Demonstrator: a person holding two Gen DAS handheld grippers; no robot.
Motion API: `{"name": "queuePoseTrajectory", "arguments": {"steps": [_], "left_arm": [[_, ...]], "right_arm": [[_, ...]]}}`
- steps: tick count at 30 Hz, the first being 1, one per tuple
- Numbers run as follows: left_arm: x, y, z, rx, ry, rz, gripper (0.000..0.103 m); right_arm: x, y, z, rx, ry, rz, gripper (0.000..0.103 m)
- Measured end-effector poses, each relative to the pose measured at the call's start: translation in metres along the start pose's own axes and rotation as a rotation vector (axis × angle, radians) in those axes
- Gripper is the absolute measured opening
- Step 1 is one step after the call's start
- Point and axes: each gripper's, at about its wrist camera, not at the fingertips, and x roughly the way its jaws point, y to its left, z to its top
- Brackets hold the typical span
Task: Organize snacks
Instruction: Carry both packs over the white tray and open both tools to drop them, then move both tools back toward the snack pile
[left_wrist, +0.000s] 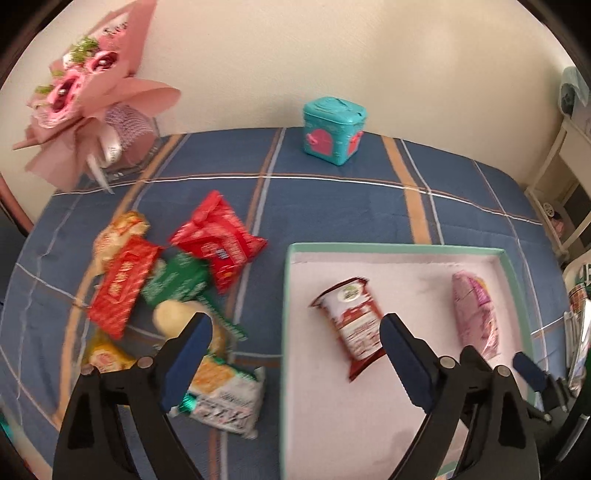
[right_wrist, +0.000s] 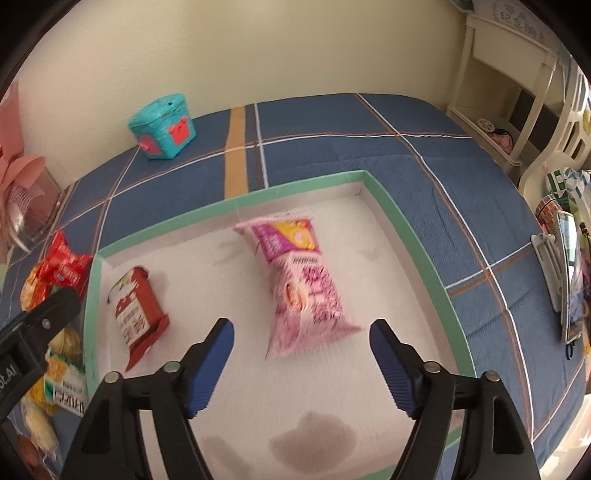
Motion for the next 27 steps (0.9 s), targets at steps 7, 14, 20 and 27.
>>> {"name": "queuePoseTrajectory", "arguments": {"steps": [7,14,20,27], "left_arm": [[-0.021,0.021,-0.023,-0.005,-0.042,0.020,0.093],[-0.036,0.039,-0.042,-0.039,-0.059,0.032,0.103],[-0.049,0.049,-0.056,-0.053,-0.081,0.044,0.103],[-0.058,0.062,-0.072,-0.106,-0.059,0.044,0.103]], "right_arm": [[-0.023,0.010,-0.017,-0.006,-0.009,0.037,0.099],[-0.043,0.016,-0.032,-0.032,-0.024,0.059,0.103],[-0.066,0.023,-0.046,-0.077,-0.090,0.070,0.103],[-0.083,0.031,-0.064,-0.131,-0.134,0.070,0.103]]}}
